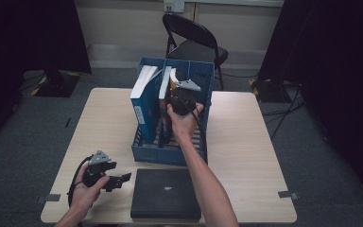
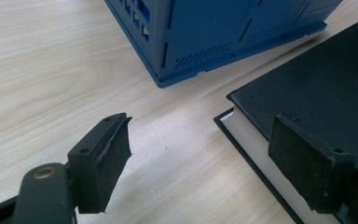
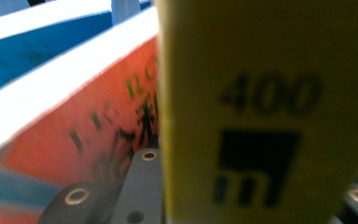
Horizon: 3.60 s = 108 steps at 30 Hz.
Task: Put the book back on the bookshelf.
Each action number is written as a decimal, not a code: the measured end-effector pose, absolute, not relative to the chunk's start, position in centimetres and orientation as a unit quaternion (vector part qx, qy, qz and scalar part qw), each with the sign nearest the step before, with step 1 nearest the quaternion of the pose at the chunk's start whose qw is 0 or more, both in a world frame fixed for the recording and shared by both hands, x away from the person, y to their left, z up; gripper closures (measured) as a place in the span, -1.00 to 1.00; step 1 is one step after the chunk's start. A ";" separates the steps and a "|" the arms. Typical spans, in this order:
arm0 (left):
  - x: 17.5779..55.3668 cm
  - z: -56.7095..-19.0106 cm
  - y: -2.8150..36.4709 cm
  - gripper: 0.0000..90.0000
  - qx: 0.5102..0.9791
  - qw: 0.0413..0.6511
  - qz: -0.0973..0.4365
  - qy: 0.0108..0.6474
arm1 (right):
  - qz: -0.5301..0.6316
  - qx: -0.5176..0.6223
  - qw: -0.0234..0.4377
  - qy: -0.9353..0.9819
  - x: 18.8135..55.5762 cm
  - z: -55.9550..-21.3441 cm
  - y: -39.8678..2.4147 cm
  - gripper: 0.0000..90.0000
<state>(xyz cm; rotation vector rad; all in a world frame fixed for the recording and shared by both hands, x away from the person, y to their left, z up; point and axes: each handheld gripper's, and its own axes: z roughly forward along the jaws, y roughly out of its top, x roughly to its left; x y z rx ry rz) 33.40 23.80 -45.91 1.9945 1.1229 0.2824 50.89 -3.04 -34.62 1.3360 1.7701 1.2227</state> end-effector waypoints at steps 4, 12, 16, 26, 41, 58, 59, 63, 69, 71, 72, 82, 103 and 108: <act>33.4 -45.9 23.8 -0.54 0.791 0.406 0.110 0.444 | 0.455 0.508 0.291 0.671 51.0 -35.9 -3.2 0.65; 33.4 -45.9 23.8 -0.54 0.791 0.408 0.110 0.443 | 0.461 0.503 0.280 0.676 50.8 -36.5 -3.5 0.61; 33.3 -45.8 23.9 -0.54 0.791 0.409 0.110 0.441 | 0.459 0.494 0.280 0.683 50.1 -36.8 -3.6 0.57; 33.3 -45.9 23.7 -0.54 0.791 0.406 0.112 0.443 | 0.472 0.473 0.259 0.698 47.8 -37.5 -4.3 0.46; 33.3 -45.9 23.8 -0.54 0.791 0.406 0.111 0.444 | 0.484 0.452 0.237 0.711 46.0 -37.7 -5.2 0.21; 33.0 -45.6 23.9 -0.52 0.779 0.419 0.130 0.447 | 0.490 0.413 0.208 0.738 43.3 -39.0 -6.4 0.25; 33.0 -45.6 23.9 -0.52 0.779 0.419 0.129 0.448 | 0.490 0.409 0.206 0.742 43.1 -39.1 -6.4 0.27; 33.0 -45.6 23.8 -0.52 0.779 0.420 0.130 0.447 | 0.483 0.402 0.198 0.752 42.8 -39.6 -6.4 0.31; 33.1 -45.7 23.8 -0.52 0.781 0.418 0.128 0.447 | 0.477 0.403 0.190 0.758 42.6 -40.4 -6.8 0.37; 33.1 -45.7 23.8 -0.52 0.781 0.417 0.128 0.447 | 0.475 0.403 0.190 0.759 42.6 -40.5 -7.0 0.37; 33.1 -45.7 23.8 -0.52 0.782 0.417 0.128 0.446 | 0.473 0.404 0.187 0.760 42.5 -40.7 -7.0 0.37; 33.1 -45.8 23.6 -0.52 0.783 0.414 0.125 0.446 | 0.458 0.402 0.182 0.771 43.1 -41.0 -7.0 0.49; 33.1 -45.8 23.7 -0.52 0.785 0.409 0.127 0.447 | 0.439 0.414 0.184 0.776 45.9 -40.1 -6.1 0.51; 33.1 -45.8 23.8 -0.52 0.784 0.412 0.128 0.447 | 0.435 0.412 0.180 0.780 46.2 -40.0 -5.7 0.51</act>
